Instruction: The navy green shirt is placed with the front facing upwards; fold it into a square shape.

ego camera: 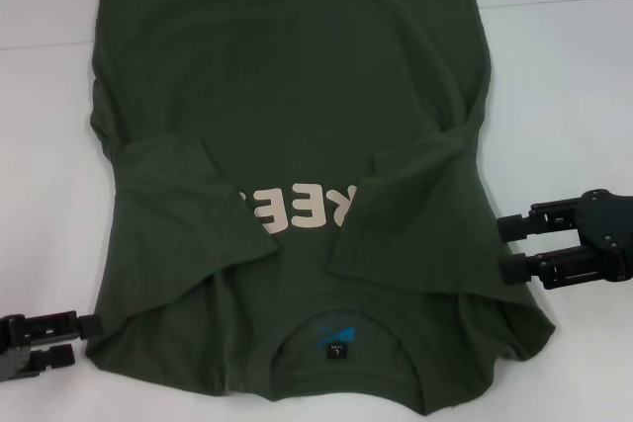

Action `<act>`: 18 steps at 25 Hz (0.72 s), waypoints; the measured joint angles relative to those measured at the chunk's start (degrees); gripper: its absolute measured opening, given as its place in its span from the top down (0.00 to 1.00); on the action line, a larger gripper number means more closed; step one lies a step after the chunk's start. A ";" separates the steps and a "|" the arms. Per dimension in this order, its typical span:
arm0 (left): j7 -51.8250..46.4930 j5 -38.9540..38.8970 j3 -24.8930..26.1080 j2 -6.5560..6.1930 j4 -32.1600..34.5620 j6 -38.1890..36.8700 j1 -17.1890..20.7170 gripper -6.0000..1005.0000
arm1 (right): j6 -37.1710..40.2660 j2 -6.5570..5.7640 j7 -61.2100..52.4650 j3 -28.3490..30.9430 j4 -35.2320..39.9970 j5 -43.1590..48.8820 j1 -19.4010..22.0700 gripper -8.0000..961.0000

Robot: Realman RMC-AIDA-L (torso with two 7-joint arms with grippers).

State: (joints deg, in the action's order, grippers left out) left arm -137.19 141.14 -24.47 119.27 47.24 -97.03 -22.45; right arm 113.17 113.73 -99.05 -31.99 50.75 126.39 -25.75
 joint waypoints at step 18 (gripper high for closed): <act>-3.48 0.01 -1.02 -0.19 -1.46 2.91 -1.15 0.24 | -0.06 0.35 0.00 0.00 -0.04 0.08 0.09 0.20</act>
State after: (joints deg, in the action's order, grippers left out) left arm -140.67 141.15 -25.50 119.09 45.78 -94.12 -23.60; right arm 113.11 114.08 -99.05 -31.99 50.71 126.47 -25.66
